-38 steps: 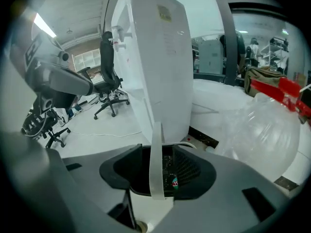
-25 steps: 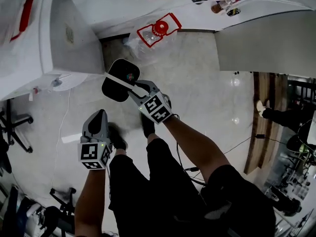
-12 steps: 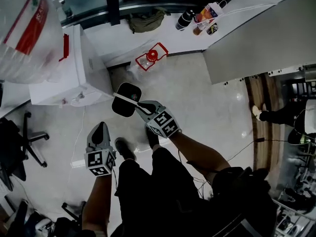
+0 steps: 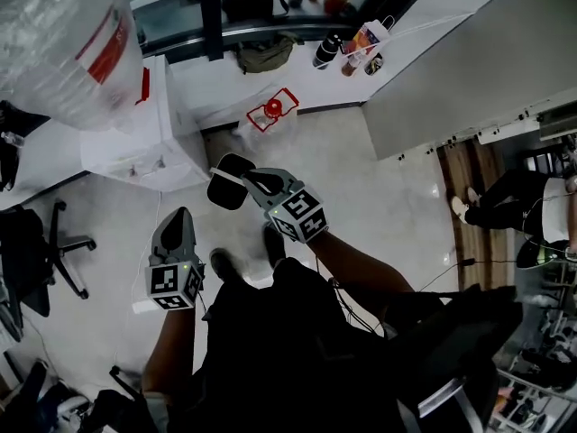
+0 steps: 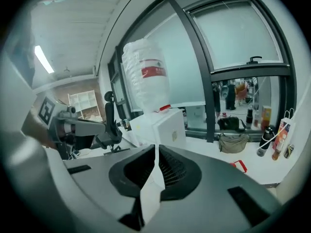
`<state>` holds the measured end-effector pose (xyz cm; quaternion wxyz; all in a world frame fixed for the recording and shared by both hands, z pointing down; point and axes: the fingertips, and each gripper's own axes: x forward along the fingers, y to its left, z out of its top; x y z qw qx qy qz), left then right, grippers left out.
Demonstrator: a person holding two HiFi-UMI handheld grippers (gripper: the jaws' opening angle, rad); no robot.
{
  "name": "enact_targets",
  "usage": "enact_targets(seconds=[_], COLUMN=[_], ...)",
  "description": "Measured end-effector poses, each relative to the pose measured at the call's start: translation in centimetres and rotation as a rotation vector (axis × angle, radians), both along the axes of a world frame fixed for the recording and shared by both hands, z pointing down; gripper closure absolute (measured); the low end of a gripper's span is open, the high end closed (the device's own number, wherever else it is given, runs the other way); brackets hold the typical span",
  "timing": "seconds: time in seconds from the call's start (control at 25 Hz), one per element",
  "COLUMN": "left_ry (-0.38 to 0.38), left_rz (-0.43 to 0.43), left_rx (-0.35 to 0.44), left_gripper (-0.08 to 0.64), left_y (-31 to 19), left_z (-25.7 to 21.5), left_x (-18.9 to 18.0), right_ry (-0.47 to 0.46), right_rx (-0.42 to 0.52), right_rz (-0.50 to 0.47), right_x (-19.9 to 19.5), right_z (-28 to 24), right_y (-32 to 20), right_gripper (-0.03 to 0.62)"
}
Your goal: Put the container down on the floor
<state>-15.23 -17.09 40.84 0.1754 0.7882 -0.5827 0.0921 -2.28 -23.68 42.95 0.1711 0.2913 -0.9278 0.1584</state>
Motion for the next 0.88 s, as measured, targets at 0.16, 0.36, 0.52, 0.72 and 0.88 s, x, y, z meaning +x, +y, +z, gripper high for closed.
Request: enact_targets(seconds=[0.16, 0.36, 0.52, 0.72, 0.88], left_ry=[0.055, 0.062, 0.067, 0.076, 0.023], left_rz=[-0.036, -0.016, 0.007, 0.021, 0.055], left_rx=[0.014, 0.047, 0.047, 0.061, 0.075], left_gripper=[0.549, 0.549, 0.549, 0.549, 0.549], left_y=[0.4, 0.2, 0.8, 1.3, 0.9], left_z=[-2.1, -4.9, -6.2, -7.1, -7.6], left_x=[0.4, 1.4, 1.4, 2.1, 2.5], right_ry=[0.003, -0.015, -0.009, -0.042, -0.084], right_rx=[0.034, 0.064, 0.079, 0.086, 0.087], right_rz=[-0.002, -0.077, -0.036, 0.011, 0.008], right_x=[0.4, 0.7, 1.2, 2.0, 1.6], right_z=[-3.0, -5.8, -7.9, -10.5, -12.0], right_y=[1.1, 2.6, 3.2, 3.4, 3.9], right_gripper=[0.565, 0.569, 0.580, 0.583, 0.584])
